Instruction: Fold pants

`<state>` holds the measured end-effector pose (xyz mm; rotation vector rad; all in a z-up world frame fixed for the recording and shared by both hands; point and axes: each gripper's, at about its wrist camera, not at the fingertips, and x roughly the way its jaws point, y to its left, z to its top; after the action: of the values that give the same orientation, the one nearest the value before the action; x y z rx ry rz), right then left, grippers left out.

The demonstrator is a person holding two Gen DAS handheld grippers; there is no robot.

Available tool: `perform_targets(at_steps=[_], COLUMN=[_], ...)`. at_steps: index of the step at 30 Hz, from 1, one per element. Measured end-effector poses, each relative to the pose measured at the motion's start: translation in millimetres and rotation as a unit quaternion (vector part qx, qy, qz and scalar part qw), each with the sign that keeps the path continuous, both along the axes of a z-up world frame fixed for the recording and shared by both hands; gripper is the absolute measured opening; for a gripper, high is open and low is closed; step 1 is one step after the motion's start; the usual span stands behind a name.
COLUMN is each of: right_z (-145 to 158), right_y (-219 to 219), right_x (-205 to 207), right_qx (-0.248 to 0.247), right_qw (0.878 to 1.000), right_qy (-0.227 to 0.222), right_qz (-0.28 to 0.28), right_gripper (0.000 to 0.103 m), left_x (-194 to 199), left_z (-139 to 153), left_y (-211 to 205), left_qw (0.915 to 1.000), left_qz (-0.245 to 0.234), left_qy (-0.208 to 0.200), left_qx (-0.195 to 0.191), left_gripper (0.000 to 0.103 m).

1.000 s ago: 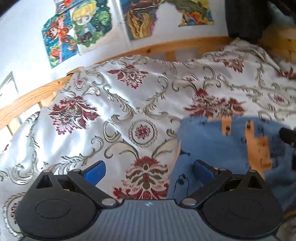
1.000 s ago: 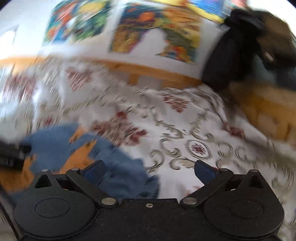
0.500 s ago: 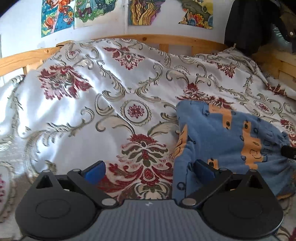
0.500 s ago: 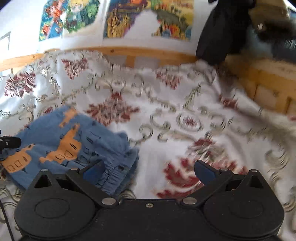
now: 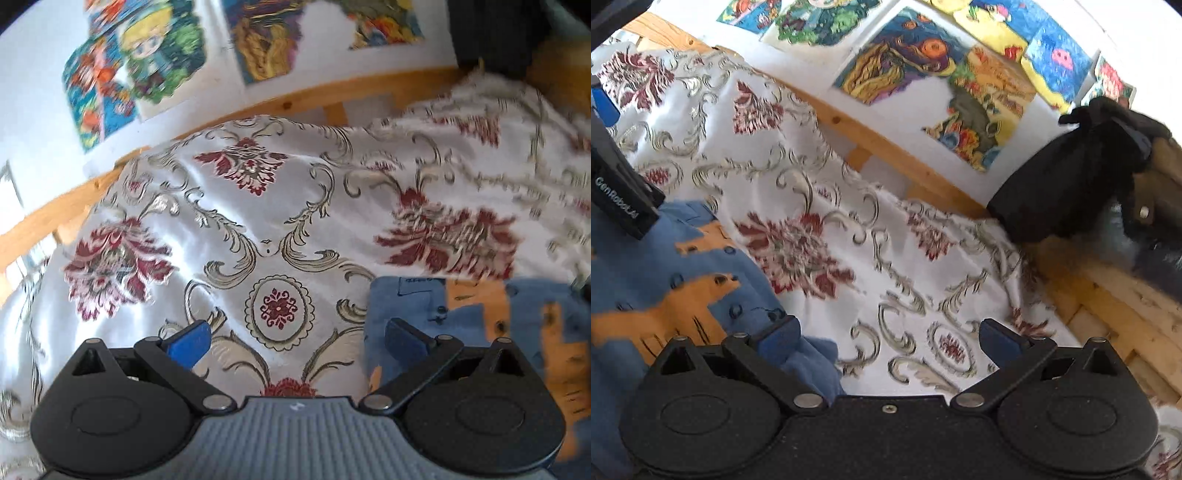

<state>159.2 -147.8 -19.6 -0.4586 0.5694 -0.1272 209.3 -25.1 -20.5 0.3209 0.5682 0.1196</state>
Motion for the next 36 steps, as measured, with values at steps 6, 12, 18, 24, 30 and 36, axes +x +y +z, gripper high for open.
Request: perform_targets(at_steps=[6,12,18,24,30,36], right_z=[-3.6,23.5,49.2,55.6,51.0,42.1], right_y=[-34.5,-56.6,-30.0,-11.3,-18.9,-35.8], right_x=[10.7,-2.7,-28.3,-46.1,-59.5,-63.2], right_qx=[0.058,0.139,0.175,0.173,0.186,0.177], right_qw=[0.997,0.988,0.983,0.978,0.968,0.959], right_qy=[0.014,0.004,0.049,0.104,0.166,0.223], right_qz=[-0.043,-0.061,0.019,0.052,0.025,0.008], right_gripper=[0.102,0.102,0.102,0.102,0.102,0.102], left_x=[9.9,0.6,-34.3,-62.0,-77.8,-85.3], left_z=[-16.2,-5.3,13.7,21.4,12.0,5.6], left_y=[15.0,29.5,39.6,37.9,34.4,40.4], left_qw=[0.9999,0.9993,0.9972,0.9921,0.9895,0.9888], left_qz=[0.002,0.036,0.05,0.042,0.029,0.011], left_qy=[0.006,0.002,0.024,0.067,0.093,0.1], left_qx=[-0.01,-0.013,-0.05,-0.097,-0.107,-0.111], left_gripper=[0.103,0.103,0.103,0.103,0.103,0.103])
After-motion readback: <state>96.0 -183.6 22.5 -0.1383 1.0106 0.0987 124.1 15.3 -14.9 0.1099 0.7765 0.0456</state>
